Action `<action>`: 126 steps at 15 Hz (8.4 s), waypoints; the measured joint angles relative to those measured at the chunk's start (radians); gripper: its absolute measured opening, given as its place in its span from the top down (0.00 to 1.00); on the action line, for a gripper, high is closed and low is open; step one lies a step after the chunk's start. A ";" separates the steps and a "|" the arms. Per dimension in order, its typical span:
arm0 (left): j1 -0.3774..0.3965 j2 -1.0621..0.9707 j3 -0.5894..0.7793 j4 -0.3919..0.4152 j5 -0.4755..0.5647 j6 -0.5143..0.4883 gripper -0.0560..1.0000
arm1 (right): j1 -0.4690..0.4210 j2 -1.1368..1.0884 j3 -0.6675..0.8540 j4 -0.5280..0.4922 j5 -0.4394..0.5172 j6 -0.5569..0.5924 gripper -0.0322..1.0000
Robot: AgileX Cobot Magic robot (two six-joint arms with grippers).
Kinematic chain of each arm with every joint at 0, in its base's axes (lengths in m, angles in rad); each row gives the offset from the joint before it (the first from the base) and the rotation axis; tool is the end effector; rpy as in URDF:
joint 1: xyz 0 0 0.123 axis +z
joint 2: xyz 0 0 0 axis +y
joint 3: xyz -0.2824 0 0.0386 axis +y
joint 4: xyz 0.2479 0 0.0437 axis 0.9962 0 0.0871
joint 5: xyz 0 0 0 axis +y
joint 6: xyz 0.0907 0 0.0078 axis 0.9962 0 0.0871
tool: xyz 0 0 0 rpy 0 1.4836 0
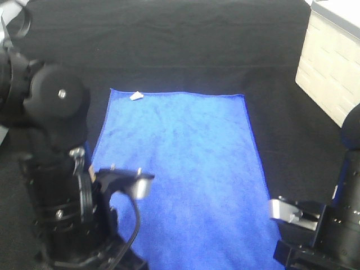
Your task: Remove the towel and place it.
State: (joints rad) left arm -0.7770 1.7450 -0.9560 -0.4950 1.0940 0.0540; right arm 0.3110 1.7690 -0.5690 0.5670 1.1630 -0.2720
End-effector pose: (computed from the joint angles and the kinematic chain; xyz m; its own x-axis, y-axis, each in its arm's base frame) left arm 0.1716 -0.2227 0.1680 -0.7998 0.5478 0.2452 0.4421 0.8141 -0.3766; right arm 0.1544 0.0968 0.1136 -0.7640 -0.2681 0.5868 -0.0049 0.9120 0.4102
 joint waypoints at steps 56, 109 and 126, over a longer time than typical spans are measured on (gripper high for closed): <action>0.676 0.906 -1.420 0.232 -0.003 0.045 0.35 | -0.235 0.817 -1.652 -0.343 -0.104 0.077 0.36; 0.534 0.918 -1.422 0.273 -0.085 -0.005 0.33 | -0.088 0.835 -1.653 -0.302 -0.160 0.097 0.97; 0.570 0.931 -1.433 0.237 -0.090 -0.006 0.36 | -0.088 0.835 -1.653 -0.302 -0.158 0.097 0.97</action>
State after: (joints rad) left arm -0.2070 2.6760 -2.3890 -0.2580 1.0040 0.0480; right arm 0.2230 2.6040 -2.2220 0.2650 1.0050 -0.1750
